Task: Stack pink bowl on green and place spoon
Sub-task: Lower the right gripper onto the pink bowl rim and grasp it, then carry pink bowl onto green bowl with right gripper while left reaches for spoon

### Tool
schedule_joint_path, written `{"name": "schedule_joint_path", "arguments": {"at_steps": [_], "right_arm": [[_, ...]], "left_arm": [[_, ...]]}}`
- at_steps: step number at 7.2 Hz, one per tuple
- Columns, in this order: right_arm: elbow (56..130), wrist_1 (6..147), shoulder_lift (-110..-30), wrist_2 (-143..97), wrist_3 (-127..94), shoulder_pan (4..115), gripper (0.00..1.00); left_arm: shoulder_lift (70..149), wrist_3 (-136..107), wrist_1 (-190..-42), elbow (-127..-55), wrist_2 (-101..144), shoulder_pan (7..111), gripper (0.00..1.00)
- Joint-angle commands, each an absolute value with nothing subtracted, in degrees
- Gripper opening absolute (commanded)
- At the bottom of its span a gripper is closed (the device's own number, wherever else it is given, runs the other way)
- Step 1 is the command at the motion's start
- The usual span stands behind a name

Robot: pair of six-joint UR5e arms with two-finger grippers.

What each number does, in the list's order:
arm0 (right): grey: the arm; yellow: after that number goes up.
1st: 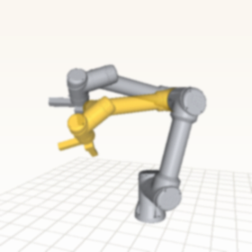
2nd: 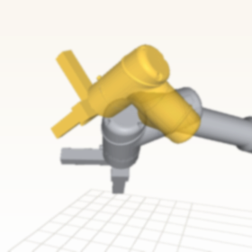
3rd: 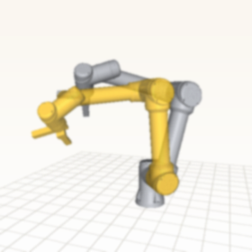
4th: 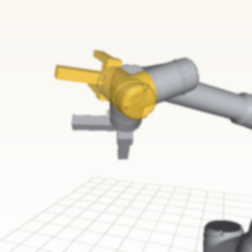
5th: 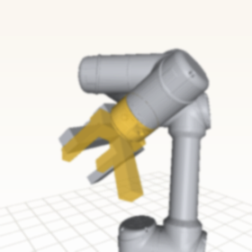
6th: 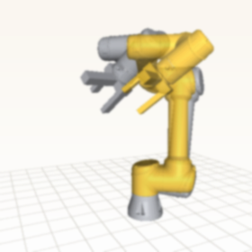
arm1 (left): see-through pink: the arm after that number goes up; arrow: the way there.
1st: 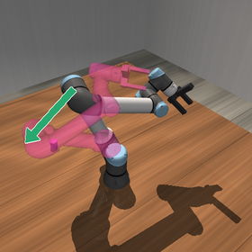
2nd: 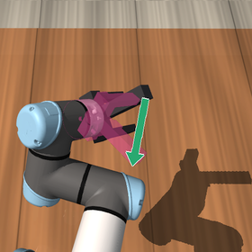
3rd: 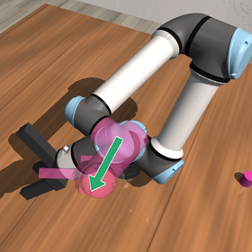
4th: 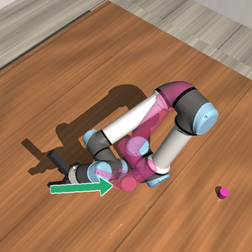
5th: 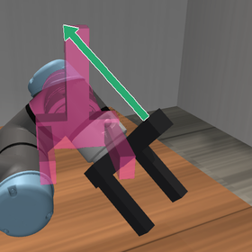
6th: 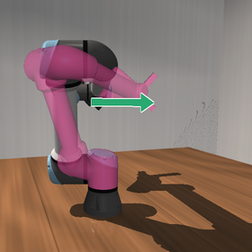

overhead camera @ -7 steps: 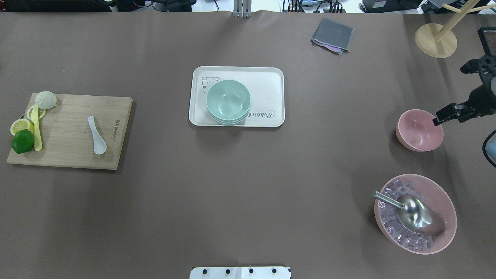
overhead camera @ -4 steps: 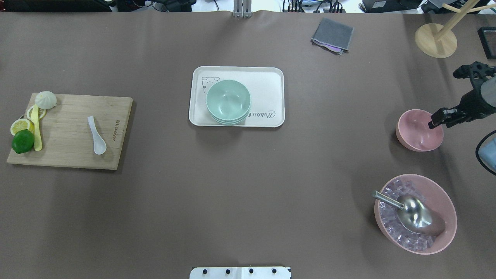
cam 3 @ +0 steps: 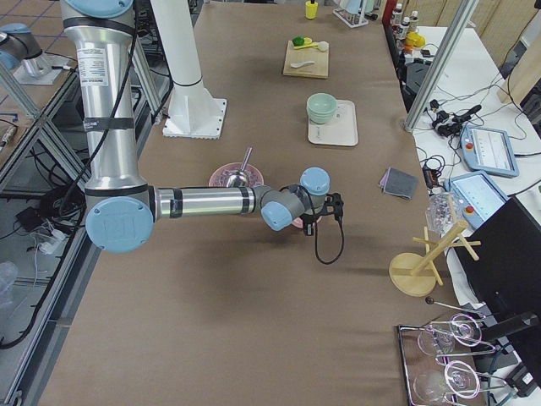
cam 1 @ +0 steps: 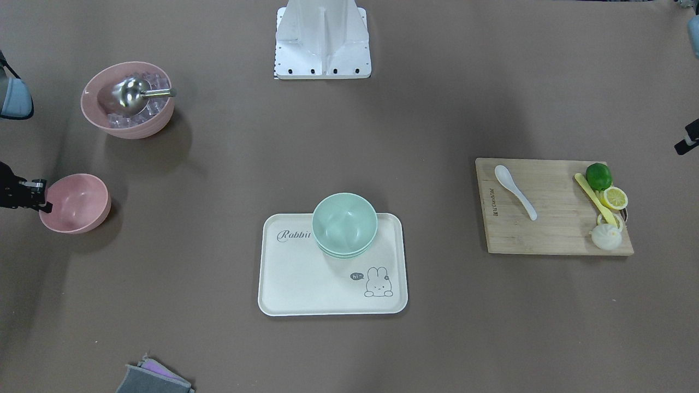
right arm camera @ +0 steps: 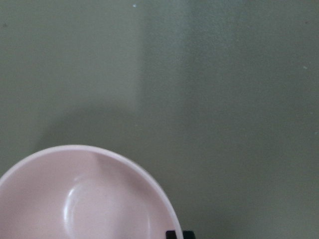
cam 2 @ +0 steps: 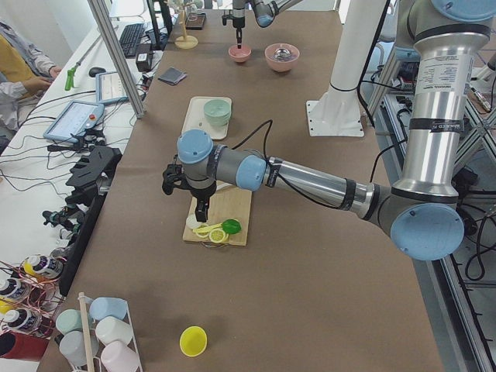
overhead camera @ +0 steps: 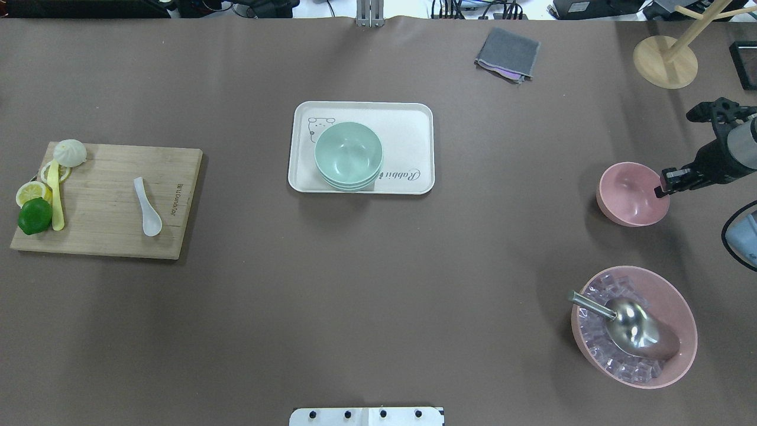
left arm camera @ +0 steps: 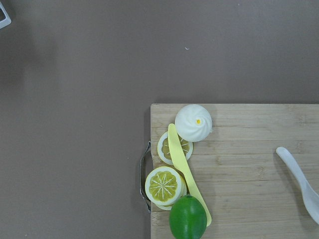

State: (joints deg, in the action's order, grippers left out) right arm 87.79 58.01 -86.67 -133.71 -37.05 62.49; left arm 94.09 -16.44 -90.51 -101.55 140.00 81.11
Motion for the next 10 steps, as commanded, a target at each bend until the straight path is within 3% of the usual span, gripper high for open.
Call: {"name": "schedule_joint_path", "arguments": {"at_steps": [1, 3, 5, 7, 10], "right_arm": [[95.2, 62.1, -82.9, -136.2, -46.0, 62.6, 0.0], [100.0, 72.0, -69.8, -134.9, -63.6, 58.0, 0.0], [99.2, 73.7, -59.7, -125.7, -77.7, 47.4, 0.0], [94.7, 75.7, -50.5, -119.3, -84.3, 41.9, 0.0], [87.5, 75.1, -43.8, -115.7, -85.2, 39.8, 0.0]], "left_arm": [[98.2, -25.2, -91.0, -99.6, 139.0, 74.9, 0.98], [101.7, -36.8, -100.4, -93.8, 135.1, 67.2, 0.97], [105.5, -50.3, -110.8, -85.6, 134.6, 61.2, 0.89], [106.4, -57.8, -112.0, -84.3, 134.6, 59.0, 0.74], [106.9, -64.9, -112.1, -84.6, 134.6, 55.0, 0.62]]}}
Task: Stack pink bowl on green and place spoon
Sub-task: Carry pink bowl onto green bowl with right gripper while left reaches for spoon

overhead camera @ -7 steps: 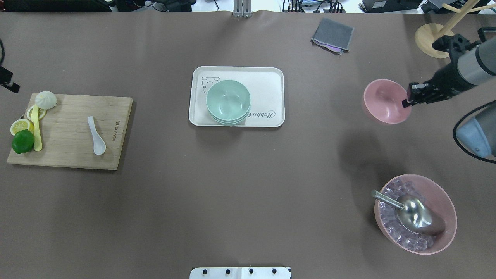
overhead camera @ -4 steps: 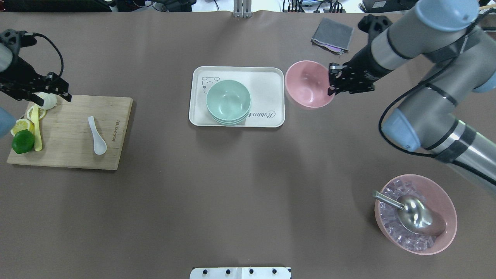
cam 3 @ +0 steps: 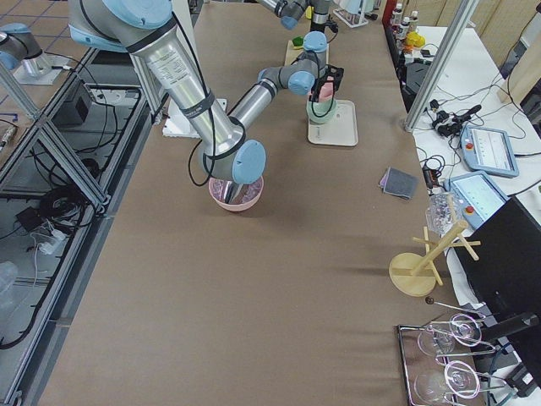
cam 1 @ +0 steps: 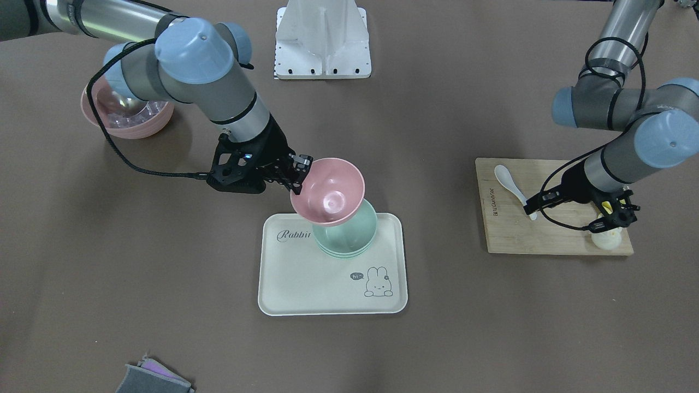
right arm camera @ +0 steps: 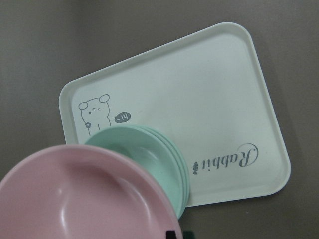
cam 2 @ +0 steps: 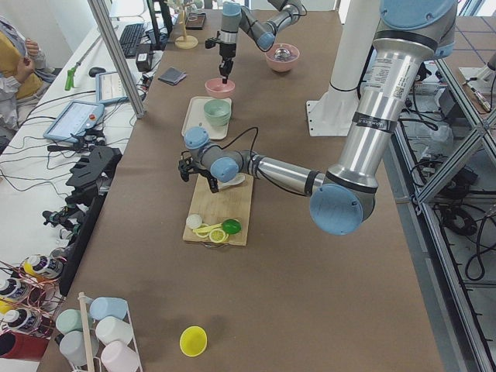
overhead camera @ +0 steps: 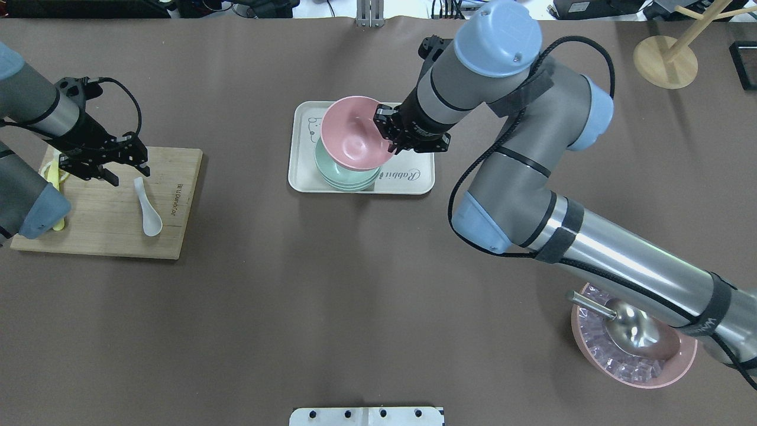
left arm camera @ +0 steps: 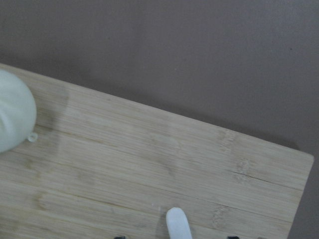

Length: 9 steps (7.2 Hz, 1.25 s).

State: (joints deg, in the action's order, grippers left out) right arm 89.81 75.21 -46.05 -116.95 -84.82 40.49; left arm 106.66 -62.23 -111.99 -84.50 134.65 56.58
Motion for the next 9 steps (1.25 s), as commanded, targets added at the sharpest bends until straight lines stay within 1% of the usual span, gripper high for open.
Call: {"name": "schedule_joint_path", "arguments": {"at_steps": [1, 2, 4, 5, 7, 8, 9], "right_arm": [[85.4, 75.1, -41.9, -114.5, -85.3, 39.5, 0.0], [84.6, 75.1, -41.4, -114.0, -85.3, 39.4, 0.0], [83.3, 75.1, -41.1, -113.7, -85.3, 39.4, 0.0], [82.9, 75.1, -41.1, -113.7, -85.1, 39.4, 0.0], [81.1, 74.9, -41.1, -112.3, -84.5, 39.4, 0.0], [80.9, 74.8, -41.7, -112.5, -82.9, 38.8, 0.78], [82.9, 74.5, -42.2, -113.7, -82.5, 38.8, 1.0]], "left_arm": [[106.8, -65.3, -112.1, -84.6, 133.9, 54.3, 0.59], [106.9, -65.4, -112.1, -84.6, 133.8, 54.0, 0.46], [106.9, -65.5, -112.1, -84.3, 133.9, 53.8, 0.11], [107.0, -65.5, -112.1, -84.5, 134.0, 53.8, 0.0], [109.0, -65.7, -111.3, -86.2, 138.2, 53.9, 0.0], [112.4, -70.8, -111.2, -86.6, 139.3, 54.1, 0.0], [117.5, -75.4, -111.3, -85.5, 139.0, 54.1, 0.0]]}}
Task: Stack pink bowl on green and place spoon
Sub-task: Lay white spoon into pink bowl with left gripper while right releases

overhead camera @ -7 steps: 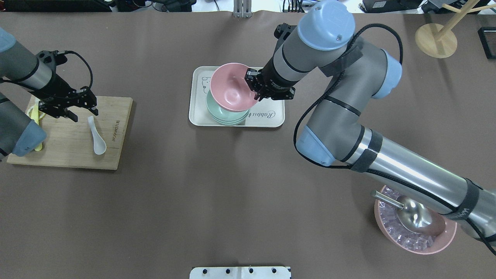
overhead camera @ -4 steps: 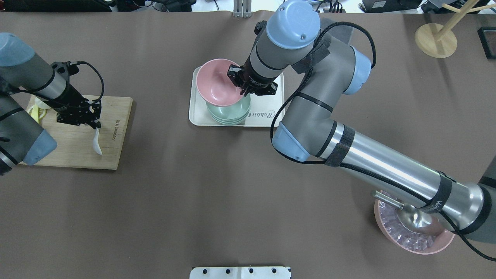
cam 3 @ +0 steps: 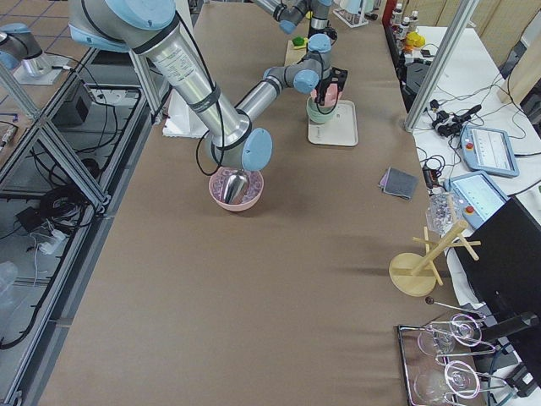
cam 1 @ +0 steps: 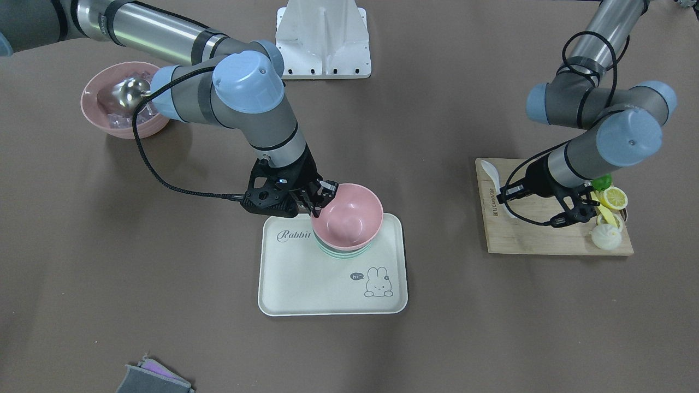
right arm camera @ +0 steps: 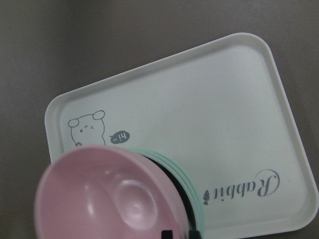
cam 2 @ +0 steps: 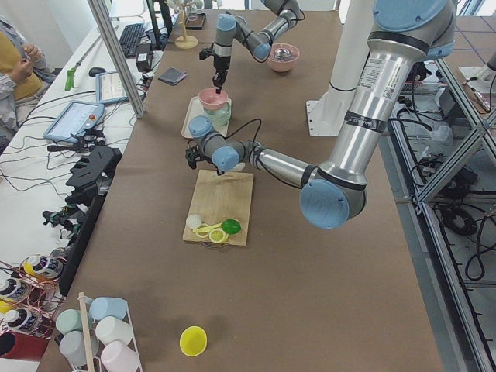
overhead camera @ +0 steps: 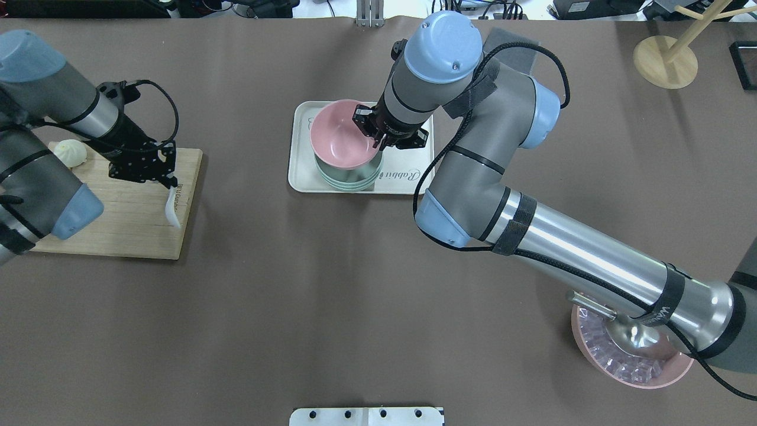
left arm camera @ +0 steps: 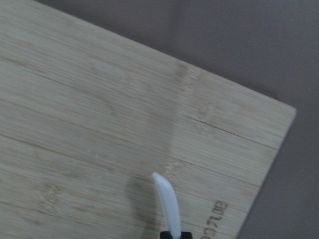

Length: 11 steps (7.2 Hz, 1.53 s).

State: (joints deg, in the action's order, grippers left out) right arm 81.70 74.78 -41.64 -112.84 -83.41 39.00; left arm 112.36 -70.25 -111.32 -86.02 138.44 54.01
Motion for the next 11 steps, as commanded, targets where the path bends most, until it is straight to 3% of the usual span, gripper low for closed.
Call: {"name": "schedule_joint_path", "arguments": {"at_steps": [1, 4, 7, 8, 9, 11], "right_arm": [[83.6, 74.3, -43.4, -119.5, -80.4, 40.9, 1.0], [91.5, 74.5, -55.0, -132.5, -71.9, 52.7, 1.0], [93.0, 74.7, -61.5, -137.5, -62.0, 59.1, 1.0], [92.9, 74.6, -62.0, -137.3, -62.0, 59.2, 1.0], [92.9, 74.5, -62.9, -137.5, -61.9, 59.8, 1.0], [93.0, 74.7, -64.5, -137.5, -59.6, 62.1, 1.0]], "left_arm": [[121.2, -76.1, -111.2, -84.7, 138.9, 54.0, 0.0], [136.1, -81.6, -112.1, -76.0, 133.4, 53.4, 0.0], [138.3, -85.8, -119.9, -73.5, 127.1, 48.5, 0.0], [138.1, -86.5, -121.7, -73.7, 125.2, 46.5, 0.84], [137.6, -86.6, -121.5, -74.9, 125.1, 46.8, 0.98], [130.2, -85.7, -118.7, -84.2, 131.6, 54.1, 0.98]]}}
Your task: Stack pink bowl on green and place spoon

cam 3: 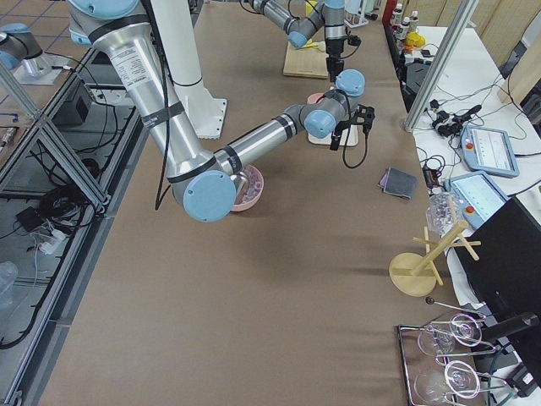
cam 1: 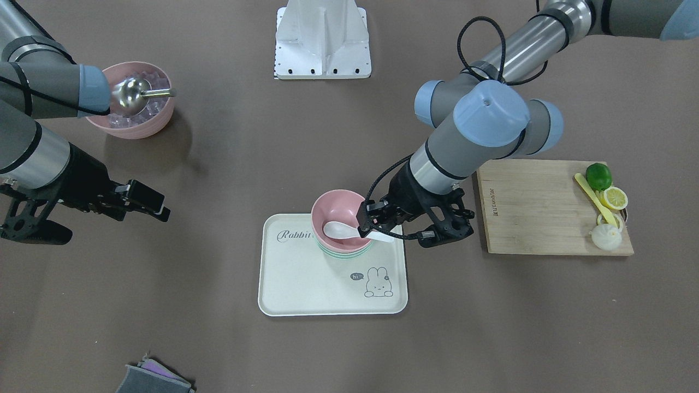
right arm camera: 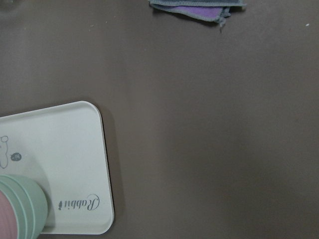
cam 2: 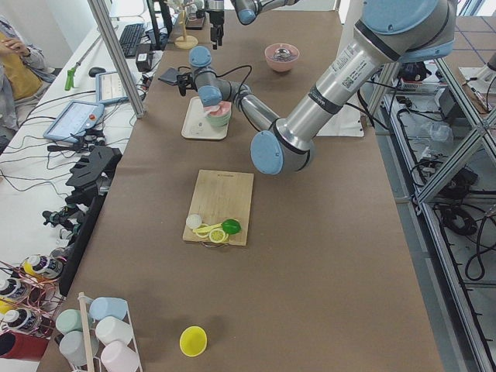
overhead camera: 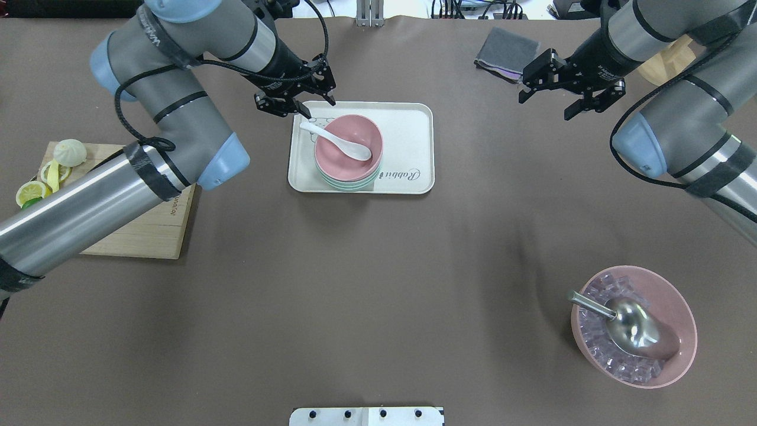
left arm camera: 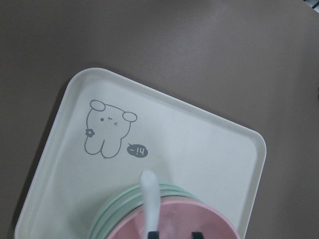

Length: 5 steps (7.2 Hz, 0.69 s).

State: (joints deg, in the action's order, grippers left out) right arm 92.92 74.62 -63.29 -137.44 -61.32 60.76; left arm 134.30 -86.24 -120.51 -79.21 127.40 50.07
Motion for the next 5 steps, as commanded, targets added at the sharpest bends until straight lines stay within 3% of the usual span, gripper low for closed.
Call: {"name": "schedule_joint_path", "arguments": {"at_steps": [1, 4, 5], "right_arm": [[92.7, 74.9, -67.7, -137.5, -52.5, 65.0, 1.0], [91.0, 76.6, -77.0, -137.5, -28.9, 75.0, 1.0], [89.2, 77.1, -79.4, -137.5, -20.5, 79.2, 1.0]], "left_arm": [[125.8, -78.8, -117.8, -86.0, 134.5, 58.1, 0.98], [103.9, -36.0, -117.3, -93.0, 134.4, 67.7, 0.98], [98.3, -22.9, -117.2, -92.3, 133.9, 72.1, 0.98]]}}
